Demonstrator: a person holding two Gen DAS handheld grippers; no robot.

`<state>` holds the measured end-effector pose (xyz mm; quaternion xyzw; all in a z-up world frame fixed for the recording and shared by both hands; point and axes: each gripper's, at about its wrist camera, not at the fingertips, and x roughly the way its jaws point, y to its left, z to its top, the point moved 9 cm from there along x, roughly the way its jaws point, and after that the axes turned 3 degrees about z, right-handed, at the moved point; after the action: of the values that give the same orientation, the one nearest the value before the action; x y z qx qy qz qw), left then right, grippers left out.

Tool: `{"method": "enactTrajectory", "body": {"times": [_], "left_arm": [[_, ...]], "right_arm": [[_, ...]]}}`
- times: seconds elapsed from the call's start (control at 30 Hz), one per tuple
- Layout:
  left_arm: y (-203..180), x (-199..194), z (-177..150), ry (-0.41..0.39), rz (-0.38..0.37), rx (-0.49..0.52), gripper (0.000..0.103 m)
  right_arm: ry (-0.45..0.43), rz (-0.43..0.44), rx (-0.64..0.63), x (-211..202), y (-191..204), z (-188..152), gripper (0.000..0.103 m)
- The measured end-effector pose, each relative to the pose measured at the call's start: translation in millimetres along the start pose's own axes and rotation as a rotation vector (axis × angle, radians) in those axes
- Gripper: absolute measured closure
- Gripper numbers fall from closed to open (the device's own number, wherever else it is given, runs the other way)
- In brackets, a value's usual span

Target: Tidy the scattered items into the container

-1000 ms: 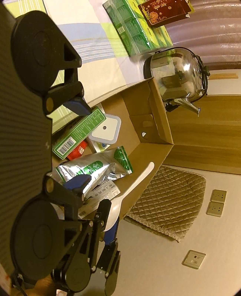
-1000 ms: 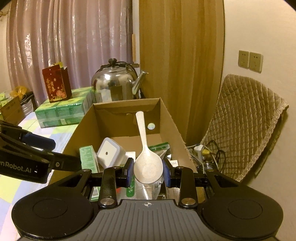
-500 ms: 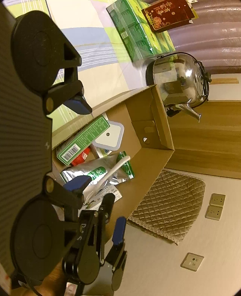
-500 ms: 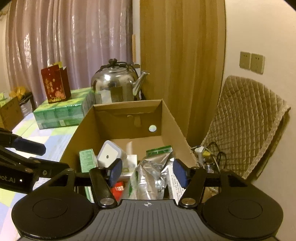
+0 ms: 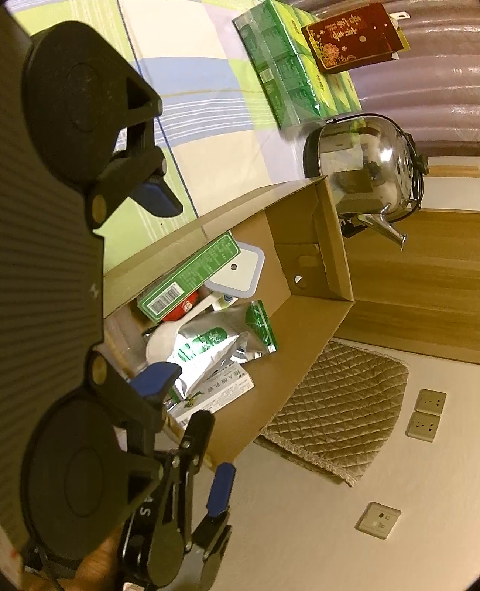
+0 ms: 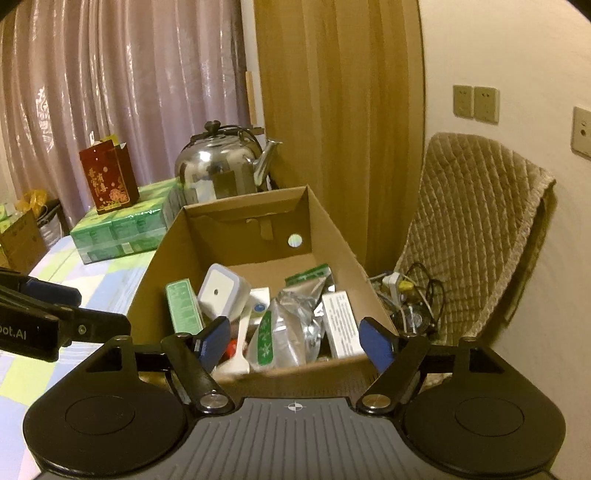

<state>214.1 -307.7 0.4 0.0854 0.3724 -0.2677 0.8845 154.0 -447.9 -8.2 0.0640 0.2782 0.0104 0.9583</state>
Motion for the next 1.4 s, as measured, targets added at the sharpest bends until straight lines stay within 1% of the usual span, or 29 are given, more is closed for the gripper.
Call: {"method": "enactTrajectory", "body": {"times": [0.03, 0.1, 0.17, 0.2, 0.3, 0.6, 0.73, 0.87, 0.97, 1.03, 1.23, 1.4], "left_arm": [[-1, -3, -1, -0.003, 0.003, -0.001, 0.016], [-2, -10, -4, -0.008, 0.007, -0.006, 0.011], [-3, -17, -8, -0.012, 0.014, -0.013, 0.007], [-3, -21, -10, -0.015, 0.015, -0.018, 0.005], [-4, -34, -15, -0.021, 0.02, -0.039, 0.001], [-12, -73, -35, -0.058, 0.048, -0.09, 0.001], [-16, -86, -48, -0.054, 0.06, -0.119, 0.001], [-20, -95, -64, -0.03, 0.083, -0.152, 0.001], [-21, -103, -72, -0.03, 0.112, -0.177, 0.001], [-25, -108, -76, -0.033, 0.13, -0.175, 0.001], [-36, -117, -81, -0.037, 0.122, -0.202, 0.001], [-39, -119, -82, -0.035, 0.134, -0.218, 0.001]], "right_arm": [[0.002, 0.0, 0.007, -5, -1, -2, 0.025], [0.003, -0.003, 0.016, -16, -2, -4, 0.015], [0.011, 0.005, 0.017, -26, -1, -7, 0.008], [0.017, 0.012, 0.014, -31, -1, -8, 0.006], [0.036, 0.02, -0.002, -45, 1, -10, 0.002], [0.086, 0.023, -0.012, -83, 2, -13, 0.002], [0.1, 0.013, -0.017, -99, -1, -16, 0.002], [0.118, 0.015, -0.029, -111, 0, -21, 0.002], [0.132, 0.016, -0.039, -117, 1, -25, 0.002], [0.141, 0.016, -0.043, -121, 2, -27, 0.002], [0.157, 0.02, -0.058, -127, 5, -29, 0.002], [0.158, 0.02, -0.061, -129, 6, -30, 0.002]]}}
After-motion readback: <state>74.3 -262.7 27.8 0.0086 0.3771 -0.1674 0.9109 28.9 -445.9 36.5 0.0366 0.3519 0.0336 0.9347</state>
